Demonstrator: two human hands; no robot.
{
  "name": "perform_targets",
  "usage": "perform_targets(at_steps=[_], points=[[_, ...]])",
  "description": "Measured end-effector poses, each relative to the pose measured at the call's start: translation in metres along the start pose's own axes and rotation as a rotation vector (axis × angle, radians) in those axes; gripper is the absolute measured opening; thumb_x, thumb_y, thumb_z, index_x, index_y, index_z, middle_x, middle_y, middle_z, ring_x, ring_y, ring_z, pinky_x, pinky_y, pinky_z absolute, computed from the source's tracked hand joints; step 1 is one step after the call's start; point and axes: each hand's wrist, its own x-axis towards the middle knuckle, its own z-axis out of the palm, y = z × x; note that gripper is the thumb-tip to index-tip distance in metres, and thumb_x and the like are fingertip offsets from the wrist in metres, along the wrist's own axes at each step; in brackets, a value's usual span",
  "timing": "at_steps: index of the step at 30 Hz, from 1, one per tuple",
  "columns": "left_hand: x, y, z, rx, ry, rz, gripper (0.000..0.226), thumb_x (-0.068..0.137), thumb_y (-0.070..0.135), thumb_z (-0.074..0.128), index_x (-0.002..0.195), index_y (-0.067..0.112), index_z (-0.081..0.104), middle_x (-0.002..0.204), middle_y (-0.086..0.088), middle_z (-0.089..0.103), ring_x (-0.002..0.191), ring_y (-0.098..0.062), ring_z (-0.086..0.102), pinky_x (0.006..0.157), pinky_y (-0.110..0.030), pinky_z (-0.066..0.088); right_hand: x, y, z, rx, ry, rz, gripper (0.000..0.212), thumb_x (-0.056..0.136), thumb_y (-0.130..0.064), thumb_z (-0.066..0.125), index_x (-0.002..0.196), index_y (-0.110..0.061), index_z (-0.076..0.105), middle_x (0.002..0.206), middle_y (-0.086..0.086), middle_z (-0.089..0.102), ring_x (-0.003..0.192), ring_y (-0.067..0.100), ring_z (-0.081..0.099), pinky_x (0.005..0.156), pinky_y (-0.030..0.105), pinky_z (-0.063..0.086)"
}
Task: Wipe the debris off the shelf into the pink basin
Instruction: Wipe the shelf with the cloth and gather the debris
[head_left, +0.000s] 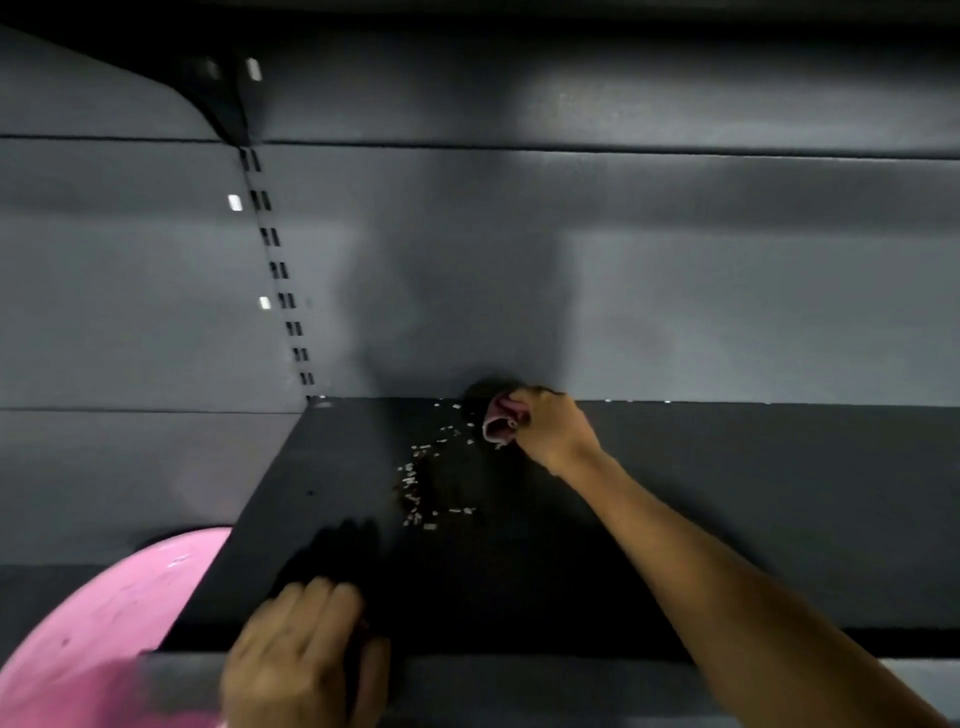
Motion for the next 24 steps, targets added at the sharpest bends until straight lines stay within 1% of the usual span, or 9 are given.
perform_targets(at_steps=[3, 6, 8, 10, 14, 17, 20, 21, 24], points=[[0.002, 0.003, -0.006, 0.068, 0.073, -0.008, 0.033, 0.079, 0.019, 0.042, 0.071, -0.001, 0.067, 0.063, -0.022, 0.065, 0.050, -0.038, 0.061, 0.061, -0.037, 0.047, 0.010, -0.030, 0.016, 0.159, -0.095, -0.103, 0.038, 0.080, 0.002, 0.049, 0.111, -0.014, 0.065, 0.115, 0.009, 0.068, 0.107, 0.024, 0.062, 0.091, 0.029, 0.050], [0.001, 0.002, -0.009, 0.073, 0.062, 0.005, 0.032, 0.074, 0.016, 0.043, 0.064, -0.002, 0.068, 0.061, -0.019, 0.063, 0.049, -0.035, 0.058, 0.058, -0.035, 0.045, 0.016, -0.038, 0.006, 0.279, -0.046, -0.112, 0.045, 0.073, 0.011, 0.045, 0.098, -0.018, 0.070, 0.097, 0.005, 0.072, 0.077, 0.005, 0.065, 0.057, 0.000, 0.044], [0.003, 0.003, -0.012, 0.070, 0.036, -0.013, 0.033, 0.076, 0.017, 0.040, 0.062, 0.001, 0.065, 0.057, -0.015, 0.058, 0.047, -0.033, 0.054, 0.059, -0.033, 0.037, 0.015, -0.023, -0.017, 0.336, 0.048, -0.110, 0.044, 0.071, 0.011, 0.047, 0.085, -0.023, 0.069, 0.081, 0.003, 0.069, 0.052, -0.009, 0.059, 0.040, -0.001, 0.036], [0.004, 0.003, -0.013, 0.070, 0.013, -0.046, 0.030, 0.076, 0.017, 0.039, 0.059, 0.005, 0.061, 0.054, -0.011, 0.051, 0.046, -0.031, 0.048, 0.058, -0.033, 0.033, 0.010, 0.006, -0.044, 0.309, 0.070, -0.104, 0.040, 0.074, 0.008, 0.051, 0.084, -0.025, 0.069, 0.082, 0.001, 0.070, 0.061, -0.010, 0.062, 0.054, 0.005, 0.043], [0.004, 0.006, -0.013, 0.049, 0.001, -0.101, 0.021, 0.074, 0.017, 0.041, 0.058, 0.009, 0.053, 0.055, -0.008, 0.045, 0.055, -0.027, 0.039, 0.057, -0.033, 0.031, -0.005, 0.077, -0.068, -0.179, 0.022, -0.012, 0.024, 0.088, -0.017, 0.053, 0.107, -0.020, 0.067, 0.118, 0.009, 0.067, 0.110, 0.027, 0.060, 0.094, 0.033, 0.042], [0.002, 0.008, -0.013, 0.050, -0.014, -0.113, 0.018, 0.074, 0.017, 0.041, 0.060, 0.010, 0.049, 0.056, -0.007, 0.043, 0.059, -0.024, 0.035, 0.055, -0.034, 0.030, -0.019, 0.084, -0.053, -0.394, 0.029, -0.042, 0.028, 0.092, -0.021, 0.048, 0.110, -0.006, 0.064, 0.115, 0.021, 0.064, 0.107, 0.038, 0.058, 0.091, 0.039, 0.042], [0.002, 0.008, -0.015, 0.050, -0.016, -0.105, 0.019, 0.075, 0.016, 0.041, 0.058, 0.010, 0.049, 0.055, -0.007, 0.042, 0.054, -0.026, 0.038, 0.054, -0.034, 0.030, -0.009, 0.055, -0.031, -0.408, 0.093, -0.194, 0.025, 0.081, -0.012, 0.053, 0.073, 0.007, 0.068, 0.077, 0.028, 0.068, 0.083, 0.042, 0.065, 0.073, 0.042, 0.053], [0.002, 0.008, -0.015, 0.046, -0.008, -0.098, 0.021, 0.075, 0.016, 0.041, 0.057, 0.010, 0.050, 0.055, -0.007, 0.043, 0.053, -0.026, 0.039, 0.054, -0.033, 0.030, -0.001, 0.040, -0.025, -0.401, 0.104, -0.221, 0.026, 0.079, -0.013, 0.053, 0.070, 0.005, 0.068, 0.074, 0.026, 0.069, 0.086, 0.040, 0.064, 0.076, 0.040, 0.053], [0.003, 0.005, -0.015, 0.014, 0.011, -0.085, 0.021, 0.075, 0.018, 0.044, 0.057, 0.010, 0.052, 0.055, -0.006, 0.042, 0.052, -0.026, 0.038, 0.054, -0.032, 0.030, 0.022, 0.001, 0.002, -0.382, 0.019, -0.151, 0.040, 0.088, -0.025, 0.036, 0.091, 0.001, 0.067, 0.103, 0.020, 0.067, 0.105, 0.031, 0.057, 0.090, 0.030, 0.042]])
